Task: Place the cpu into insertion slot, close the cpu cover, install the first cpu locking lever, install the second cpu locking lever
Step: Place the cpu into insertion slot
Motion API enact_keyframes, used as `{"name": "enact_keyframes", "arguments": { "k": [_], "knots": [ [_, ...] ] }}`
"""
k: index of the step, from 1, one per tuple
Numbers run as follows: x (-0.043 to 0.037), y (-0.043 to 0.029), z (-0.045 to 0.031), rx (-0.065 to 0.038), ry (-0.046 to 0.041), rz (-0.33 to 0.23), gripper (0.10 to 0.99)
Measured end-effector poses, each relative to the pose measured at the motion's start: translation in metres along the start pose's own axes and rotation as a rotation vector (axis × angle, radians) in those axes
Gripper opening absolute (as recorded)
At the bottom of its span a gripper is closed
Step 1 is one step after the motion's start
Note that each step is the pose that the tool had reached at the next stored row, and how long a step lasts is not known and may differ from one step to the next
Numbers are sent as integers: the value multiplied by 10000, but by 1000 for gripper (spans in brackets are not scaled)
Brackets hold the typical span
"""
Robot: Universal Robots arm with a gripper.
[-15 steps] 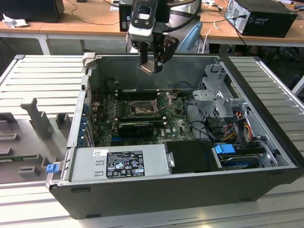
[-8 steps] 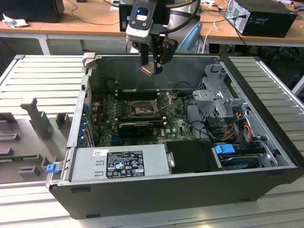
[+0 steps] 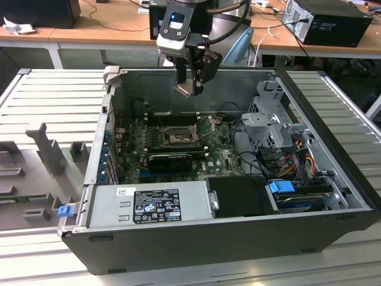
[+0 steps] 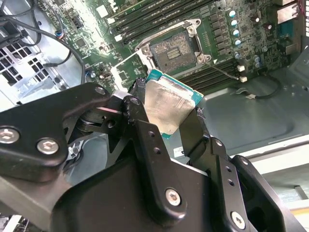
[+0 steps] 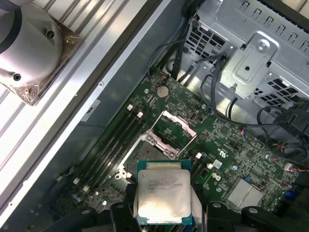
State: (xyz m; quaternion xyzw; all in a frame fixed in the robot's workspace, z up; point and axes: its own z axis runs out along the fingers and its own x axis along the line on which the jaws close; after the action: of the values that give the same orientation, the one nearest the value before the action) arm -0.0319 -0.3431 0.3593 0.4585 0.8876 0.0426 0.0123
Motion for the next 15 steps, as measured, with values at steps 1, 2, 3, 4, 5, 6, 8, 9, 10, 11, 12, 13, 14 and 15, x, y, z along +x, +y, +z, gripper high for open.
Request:
{"name": "enact_keyframes", "arguments": {
  "k": [1, 2, 3, 4, 5, 6, 8, 9, 10, 11, 12, 13, 14, 15],
  "knots": [
    [0, 0, 7, -2, 0, 0, 529],
    [0, -1, 11, 1, -1, 0, 529],
    [0, -1, 12, 2, -2, 0, 529],
    [0, -1, 13, 0, -2, 4, 529],
    [0, -1, 13, 0, -3, 17, 529],
    [0, -1, 13, -1, -4, 39, 529],
    [0, -1, 14, -2, -8, 89, 529],
    [0, -1, 14, -2, -12, 127, 529],
    [0, -1, 15, -4, -18, 201, 529],
    [0, -1, 16, -5, -23, 251, 529],
    [0, -1, 17, -7, -30, 333, 529],
    [0, -1, 18, -7, -36, 404, 529],
    [0, -2, 19, -8, -40, 450, 529],
    [0, -1, 20, -9, -44, 493, 529]
  ]
}}
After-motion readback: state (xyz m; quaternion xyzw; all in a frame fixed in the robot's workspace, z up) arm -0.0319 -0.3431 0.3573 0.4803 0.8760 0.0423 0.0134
